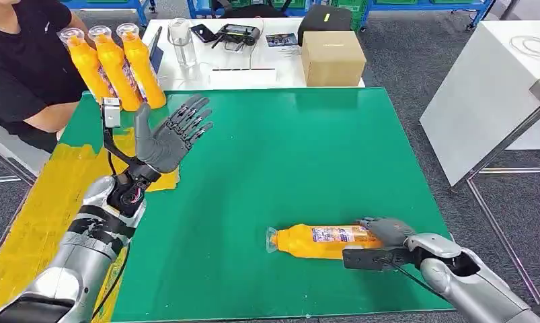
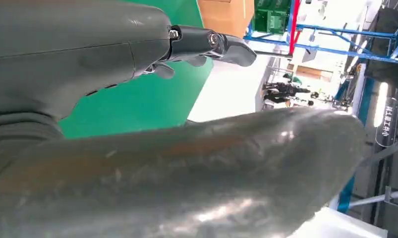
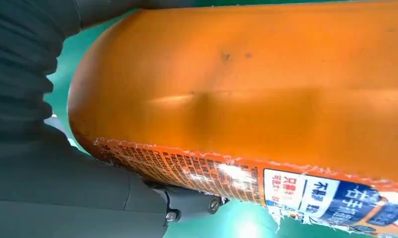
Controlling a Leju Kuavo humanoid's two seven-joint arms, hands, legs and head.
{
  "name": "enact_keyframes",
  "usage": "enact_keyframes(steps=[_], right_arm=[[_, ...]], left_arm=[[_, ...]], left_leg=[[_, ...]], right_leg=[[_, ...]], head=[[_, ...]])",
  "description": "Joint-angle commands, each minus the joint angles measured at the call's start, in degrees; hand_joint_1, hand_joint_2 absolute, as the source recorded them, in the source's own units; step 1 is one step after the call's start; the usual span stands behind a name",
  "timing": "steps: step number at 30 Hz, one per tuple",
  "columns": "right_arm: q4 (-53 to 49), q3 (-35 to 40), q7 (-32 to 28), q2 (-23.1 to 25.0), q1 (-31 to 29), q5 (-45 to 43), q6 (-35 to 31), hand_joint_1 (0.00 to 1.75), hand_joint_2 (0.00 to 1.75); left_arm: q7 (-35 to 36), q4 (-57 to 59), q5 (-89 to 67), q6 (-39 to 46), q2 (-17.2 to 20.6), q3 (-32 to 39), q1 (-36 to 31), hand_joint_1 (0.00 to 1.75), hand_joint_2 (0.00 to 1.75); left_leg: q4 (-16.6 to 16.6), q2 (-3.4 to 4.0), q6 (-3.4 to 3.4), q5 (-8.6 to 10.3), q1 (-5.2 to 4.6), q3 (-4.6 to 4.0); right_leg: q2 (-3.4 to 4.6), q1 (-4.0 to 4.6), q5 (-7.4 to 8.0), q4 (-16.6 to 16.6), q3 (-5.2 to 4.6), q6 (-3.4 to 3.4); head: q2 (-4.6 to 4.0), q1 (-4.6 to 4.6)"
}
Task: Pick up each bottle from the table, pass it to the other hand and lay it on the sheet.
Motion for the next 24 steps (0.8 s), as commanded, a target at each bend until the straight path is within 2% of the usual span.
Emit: enact_keyframes(steps=[1,2,3,5,10,15,19,24], right_arm=[[6.02,-4.47,4.24,7.77,5.33,-2.22,-4.05,1.75,1.75],[6.38,-7.45,6.21,10.79,5.31,-3.34,-6.01,1.75,1.75],[6.34,-7.57,7.03,11.77,4.65,-3.36,-5.77,1.75,1.75],[6.45,-12.61,8.45,15.02,5.03,-6.3,-8.97,1.75,1.75],[6.35,-13.34,8.38,14.51,5.37,-6.23,-9.05,1.75,1.75],[1.28,-21.33,8.01,17.87,7.51,-9.55,-12.88,1.75,1.75],[-0.09,-22.2,8.47,18.53,8.1,-9.11,-13.41,1.75,1.75],[-5.27,-26.07,7.17,23.49,11.07,-6.61,-19.87,1.75,1.75]], left_arm=[[0.23,2.07,-0.11,1.43,0.82,-0.07,-1.13,0.0,0.0],[0.37,-0.01,-0.03,2.43,1.49,0.88,0.17,0.0,0.0],[0.78,-0.46,0.23,2.15,1.97,1.09,0.44,0.0,0.0],[1.12,-3.58,0.22,3.66,2.8,3.03,2.6,0.0,0.0],[1.2,-3.53,0.12,3.23,3.35,3.44,3.24,0.0,0.0],[1.1,-7.8,-1.08,4.51,4.31,6.31,6.46,0.0,0.0],[1.33,-8.98,-1.14,4.76,4.15,6.86,7.6,0.0,0.0],[3.57,-11.79,-1.35,8.24,3.84,8.63,10.67,0.0,0.0]], left_leg=[[-0.07,-0.11,-0.07,0.04,0.18,0.01],[-0.13,-0.15,-0.08,0.09,0.19,-0.02],[-0.12,-0.04,-0.07,0.06,0.17,0.02],[-0.15,0.17,-0.09,0.05,0.17,0.01],[-0.07,0.39,-0.06,0.03,0.11,-0.01],[-0.08,0.43,0.02,0.09,0.13,-0.16],[-0.09,0.43,-0.01,0.07,0.14,-0.27],[-0.09,0.33,-0.01,0.06,0.11,-0.48]], right_leg=[[-0.09,0.18,0.08,-0.21,0.11,-0.1],[-0.13,0.2,0.11,-0.27,0.1,-0.12],[-0.01,0.18,0.11,-0.22,0.1,-0.11],[0.2,0.22,0.16,-0.2,0.09,-0.13],[0.32,0.19,0.21,-0.07,-0.04,-0.17],[0.36,0.16,0.25,-0.06,-0.18,-0.14],[0.38,0.18,0.25,-0.06,-0.28,-0.17],[0.27,0.15,0.21,-0.04,-0.48,-0.17]], head=[[0.0,0.0],[0.0,0.0],[0.0,0.0],[0.0,0.02],[0.0,0.0],[0.0,0.02],[0.0,0.0],[0.0,0.02]])
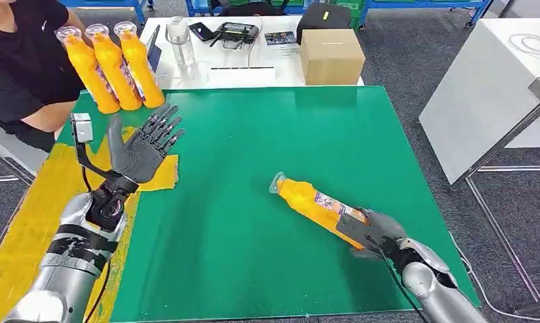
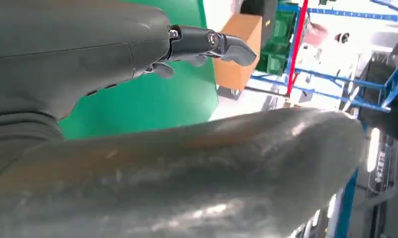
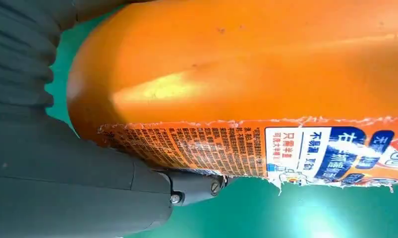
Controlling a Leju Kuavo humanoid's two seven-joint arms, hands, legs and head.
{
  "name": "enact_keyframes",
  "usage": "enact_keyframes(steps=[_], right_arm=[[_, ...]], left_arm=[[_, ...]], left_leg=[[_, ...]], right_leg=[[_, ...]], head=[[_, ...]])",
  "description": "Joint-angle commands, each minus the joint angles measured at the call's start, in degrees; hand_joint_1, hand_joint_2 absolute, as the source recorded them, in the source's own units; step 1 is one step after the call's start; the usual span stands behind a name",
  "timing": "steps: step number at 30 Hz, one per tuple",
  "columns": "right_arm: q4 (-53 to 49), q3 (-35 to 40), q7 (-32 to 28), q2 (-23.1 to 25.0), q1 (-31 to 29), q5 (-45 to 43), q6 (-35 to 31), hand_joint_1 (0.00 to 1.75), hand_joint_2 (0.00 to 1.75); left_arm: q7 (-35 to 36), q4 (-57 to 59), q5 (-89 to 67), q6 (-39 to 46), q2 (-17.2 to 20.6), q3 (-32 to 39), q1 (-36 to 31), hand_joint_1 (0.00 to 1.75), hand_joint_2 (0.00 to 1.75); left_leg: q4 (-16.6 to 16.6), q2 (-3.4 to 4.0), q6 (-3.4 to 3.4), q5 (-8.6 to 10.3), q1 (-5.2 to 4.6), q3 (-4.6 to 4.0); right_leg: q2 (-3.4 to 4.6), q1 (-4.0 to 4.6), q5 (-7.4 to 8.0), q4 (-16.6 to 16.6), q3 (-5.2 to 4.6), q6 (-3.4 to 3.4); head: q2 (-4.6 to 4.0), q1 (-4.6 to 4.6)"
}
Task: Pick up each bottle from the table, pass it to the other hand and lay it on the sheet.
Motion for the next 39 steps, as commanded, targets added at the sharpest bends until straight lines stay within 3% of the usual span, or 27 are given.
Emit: enact_keyframes(steps=[1,12,13,23,39], right_arm=[[-7.34,-7.67,-1.56,9.83,3.97,2.27,-7.79,1.75,1.75],[-17.72,-6.96,-3.27,13.38,4.2,1.43,-10.98,1.75,1.75],[-19.5,-6.18,-3.99,14.13,4.13,1.02,-11.53,1.75,1.75],[-22.31,3.77,-3.73,18.34,1.3,3.27,-13.98,1.75,1.75],[-19.12,6.5,-3.34,18.78,0.71,3.46,-14.79,1.75,1.75]], left_arm=[[3.81,-3.69,0.53,3.86,0.53,3.79,4.03,0.0,0.0],[8.36,-8.88,3.23,3.95,0.36,1.24,10.04,0.0,0.0],[8.71,-10.69,3.65,3.81,-0.01,0.16,11.31,0.0,1.75],[5.22,-22.29,-2.34,8.43,-5.86,-10.44,16.67,0.0,1.75],[4.72,-24.05,0.67,7.83,-5.74,-13.86,16.27,0.0,1.75]], left_leg=[[-0.06,0.11,-0.08,-0.05,0.07,0.0],[0.0,0.1,-0.05,-0.07,0.05,-0.37],[0.0,0.16,-0.05,-0.08,0.01,-0.39],[0.07,0.03,-0.06,-0.13,0.08,-0.43],[-0.01,0.03,-0.04,-0.06,0.05,-0.42]], right_leg=[[0.14,0.07,0.0,-0.06,-0.03,-0.11],[0.13,0.05,-0.02,0.01,-0.4,-0.09],[0.18,0.02,-0.03,0.04,-0.43,-0.07],[0.05,0.09,-0.08,0.01,-0.39,-0.11],[0.06,0.07,-0.02,-0.04,-0.4,-0.07]], head=[[0.0,0.0],[0.0,0.0],[0.0,0.02],[0.0,-0.02],[0.0,0.02]])
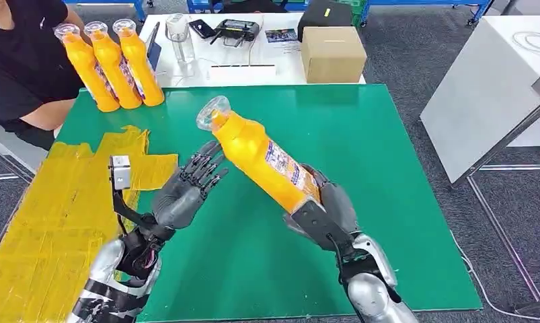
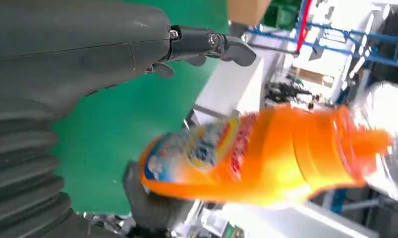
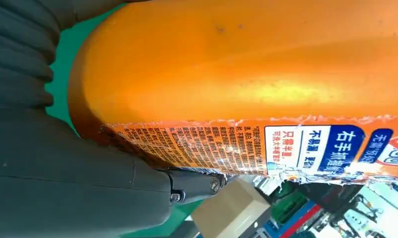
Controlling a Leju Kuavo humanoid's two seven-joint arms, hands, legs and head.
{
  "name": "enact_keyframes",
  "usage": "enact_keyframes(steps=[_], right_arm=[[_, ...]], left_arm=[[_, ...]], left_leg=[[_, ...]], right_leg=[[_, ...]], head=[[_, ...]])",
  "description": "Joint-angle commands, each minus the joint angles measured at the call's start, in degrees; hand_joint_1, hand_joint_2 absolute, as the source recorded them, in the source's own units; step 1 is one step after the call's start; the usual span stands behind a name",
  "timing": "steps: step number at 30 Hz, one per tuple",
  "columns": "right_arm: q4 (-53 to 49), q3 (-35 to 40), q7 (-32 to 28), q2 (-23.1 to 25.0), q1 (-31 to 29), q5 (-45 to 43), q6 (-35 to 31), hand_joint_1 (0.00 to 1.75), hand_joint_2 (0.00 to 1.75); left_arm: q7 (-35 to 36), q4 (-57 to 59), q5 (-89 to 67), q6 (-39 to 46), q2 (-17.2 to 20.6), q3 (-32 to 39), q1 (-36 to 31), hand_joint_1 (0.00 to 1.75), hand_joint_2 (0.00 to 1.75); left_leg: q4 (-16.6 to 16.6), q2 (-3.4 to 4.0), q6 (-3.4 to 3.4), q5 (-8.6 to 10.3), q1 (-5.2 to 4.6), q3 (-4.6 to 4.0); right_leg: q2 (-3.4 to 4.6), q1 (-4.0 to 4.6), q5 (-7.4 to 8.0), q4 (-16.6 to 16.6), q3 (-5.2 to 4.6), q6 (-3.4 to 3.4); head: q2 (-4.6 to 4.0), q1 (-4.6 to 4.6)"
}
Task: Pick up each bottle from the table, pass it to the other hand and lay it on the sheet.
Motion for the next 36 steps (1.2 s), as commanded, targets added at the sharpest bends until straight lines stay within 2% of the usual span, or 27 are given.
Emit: enact_keyframes(steps=[1,15,26,36], right_arm=[[3.05,2.58,0.3,0.47,-2.81,0.06,-0.54,1.75,1.75],[6.49,8.42,1.49,1.93,-4.92,2.1,0.91,1.75,1.75],[12.48,19.65,1.74,2.4,-8.12,4.24,3.26,1.75,1.75],[13.15,20.35,1.78,2.71,-9.17,3.98,3.75,1.75,1.75]], left_arm=[[0.22,0.09,0.5,0.05,0.55,-2.85,-1.03,0.0,1.75],[1.38,2.88,3.88,-0.51,0.21,-4.68,-2.5,0.0,1.75],[1.73,5.27,4.63,-0.07,-0.89,-5.73,-4.71,0.0,1.75],[1.73,5.55,4.54,0.06,-1.05,-5.88,-5.21,0.0,1.75]], left_leg=[[-0.01,0.06,-0.03,-0.03,0.03,0.05],[-0.03,0.03,-0.05,-0.03,0.08,0.11],[-0.03,0.05,-0.04,-0.02,0.07,0.08],[-0.03,-0.04,-0.08,-0.08,0.15,0.22]], right_leg=[[0.07,0.03,0.0,-0.03,0.05,-0.05],[0.04,0.08,0.0,-0.07,0.09,-0.08],[0.05,0.07,0.01,-0.06,0.04,-0.06],[-0.02,0.15,-0.05,-0.15,0.23,-0.13]], head=[[0.0,0.0],[0.0,0.0],[0.0,0.0],[0.0,0.0]])
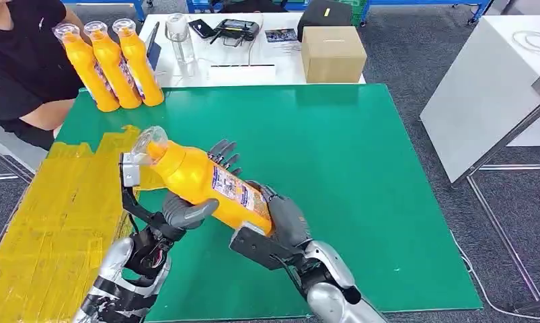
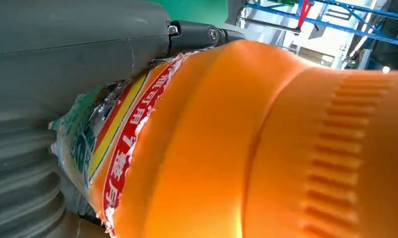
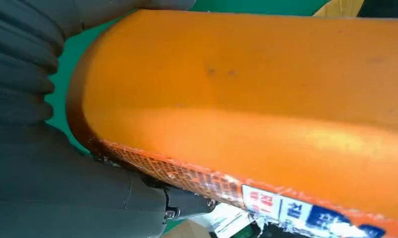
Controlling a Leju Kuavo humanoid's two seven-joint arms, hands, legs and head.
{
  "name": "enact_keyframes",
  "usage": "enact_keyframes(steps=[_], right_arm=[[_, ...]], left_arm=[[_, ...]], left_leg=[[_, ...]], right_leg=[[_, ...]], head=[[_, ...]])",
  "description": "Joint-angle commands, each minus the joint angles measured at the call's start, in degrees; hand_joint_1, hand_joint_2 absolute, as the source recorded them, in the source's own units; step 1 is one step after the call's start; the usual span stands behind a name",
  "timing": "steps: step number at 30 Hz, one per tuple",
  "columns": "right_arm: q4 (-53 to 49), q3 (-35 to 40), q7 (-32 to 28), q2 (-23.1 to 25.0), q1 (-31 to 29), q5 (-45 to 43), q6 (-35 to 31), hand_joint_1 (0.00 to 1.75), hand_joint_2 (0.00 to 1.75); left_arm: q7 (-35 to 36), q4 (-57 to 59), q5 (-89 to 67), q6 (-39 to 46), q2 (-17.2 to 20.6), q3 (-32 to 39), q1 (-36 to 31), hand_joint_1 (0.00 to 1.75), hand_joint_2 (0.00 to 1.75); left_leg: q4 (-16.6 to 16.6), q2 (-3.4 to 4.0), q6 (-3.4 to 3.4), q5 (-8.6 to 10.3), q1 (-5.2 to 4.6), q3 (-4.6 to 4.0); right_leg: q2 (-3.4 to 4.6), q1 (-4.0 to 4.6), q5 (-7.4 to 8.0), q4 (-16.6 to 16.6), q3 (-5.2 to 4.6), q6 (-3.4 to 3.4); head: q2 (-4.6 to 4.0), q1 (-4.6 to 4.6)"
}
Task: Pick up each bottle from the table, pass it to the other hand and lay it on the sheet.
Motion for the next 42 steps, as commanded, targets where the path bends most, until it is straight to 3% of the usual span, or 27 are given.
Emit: enact_keyframes(steps=[1,3,4,20,21,22,25,26,29,39,42], right_arm=[[5.88,5.11,-0.11,0.24,-3.69,-0.05,1.16,1.75,1.75],[6.12,5.23,-0.05,0.26,-3.85,-0.12,1.24,1.75,1.75],[6.18,5.24,-0.04,0.22,-3.87,-0.12,1.26,1.75,1.75],[4.56,2.74,0.57,-1.06,-1.13,0.44,-0.3,1.75,1.75],[4.03,2.24,0.83,-1.32,-0.68,1.11,-0.96,1.5,1.75],[2.45,1.04,0.74,-1.67,0.54,2.22,-2.43,0.0,1.75],[-0.16,-0.72,0.7,-2.54,2.15,1.8,-2.32,0.0,1.75],[-1.58,-1.91,0.88,-2.79,3.13,2.02,-2.72,0.0,0.0],[-8.22,-5.38,0.31,-4.69,6.22,3.37,-4.58,0.0,0.0],[-10.37,-6.69,0.11,-5.38,6.94,3.12,-3.72,0.0,0.0],[-16.75,-11.82,-2.19,-8.18,11.37,3.84,-5.51,0.0,0.0]], left_arm=[[0.4,4.31,-0.01,0.09,-0.33,-2.35,-4.0,0.0,1.75],[0.4,4.38,0.01,0.09,-0.34,-2.32,-4.17,0.02,1.75],[0.4,4.39,0.02,0.09,-0.33,-2.31,-4.2,1.75,1.75],[-0.59,3.06,-0.32,0.0,0.28,-1.22,-3.56,1.75,1.75],[-0.89,2.82,-0.85,0.03,0.57,-1.06,-3.48,1.75,1.75],[-1.66,2.24,-2.14,0.41,1.1,-0.62,-3.32,1.75,1.75],[-2.64,1.66,-4.51,0.9,2.08,0.29,-3.43,1.75,1.75],[-4.96,1.07,-9.11,2.03,2.71,0.85,-3.62,1.75,1.75],[-10.28,-0.99,-27.02,7.4,6.66,2.42,-5.43,1.75,1.75],[-10.04,-0.85,-27.24,6.12,6.63,4.34,-5.85,1.75,1.75],[-12.56,-0.79,-46.22,12.61,9.62,6.07,-6.87,1.75,1.75]], left_leg=[[-0.01,-0.03,-0.03,-0.04,0.05,0.08],[-0.02,-0.1,-0.07,-0.06,0.12,0.16],[-0.01,-0.09,-0.04,-0.02,0.07,0.06],[-0.02,-0.13,-0.04,-0.04,0.09,0.09],[-0.01,-0.11,-0.03,-0.01,0.05,0.03],[-0.02,-0.15,-0.04,-0.03,0.09,0.08],[-0.01,-0.16,-0.03,-0.02,0.06,0.03],[0.0,-0.19,-0.04,-0.06,0.09,0.09],[0.02,-0.15,-0.08,-0.12,0.15,0.15],[0.07,-0.15,-0.06,-0.05,0.07,-0.07],[0.01,-0.06,-0.02,-0.02,0.03,-0.08]], right_leg=[[-0.01,0.06,-0.02,-0.05,0.12,-0.06],[-0.07,0.13,-0.04,-0.1,0.23,-0.11],[-0.07,0.07,-0.02,-0.05,0.11,-0.07],[-0.1,0.1,-0.04,-0.1,0.15,-0.08],[-0.09,0.06,-0.02,-0.06,0.07,-0.04],[-0.13,0.09,-0.04,-0.1,0.14,-0.07],[-0.14,0.06,-0.04,-0.06,0.08,-0.06],[-0.16,0.09,-0.07,-0.08,0.16,-0.08],[-0.11,0.16,-0.1,-0.09,0.23,-0.13],[-0.11,0.07,-0.06,0.05,-0.03,-0.09],[-0.04,0.03,-0.02,0.0,-0.06,-0.03]], head=[[0.0,0.0],[0.0,0.0],[0.0,0.0],[0.0,0.0],[0.0,0.0],[0.0,0.0],[0.0,0.0],[0.0,0.0],[0.0,-0.02],[0.0,0.02],[0.0,0.0]])
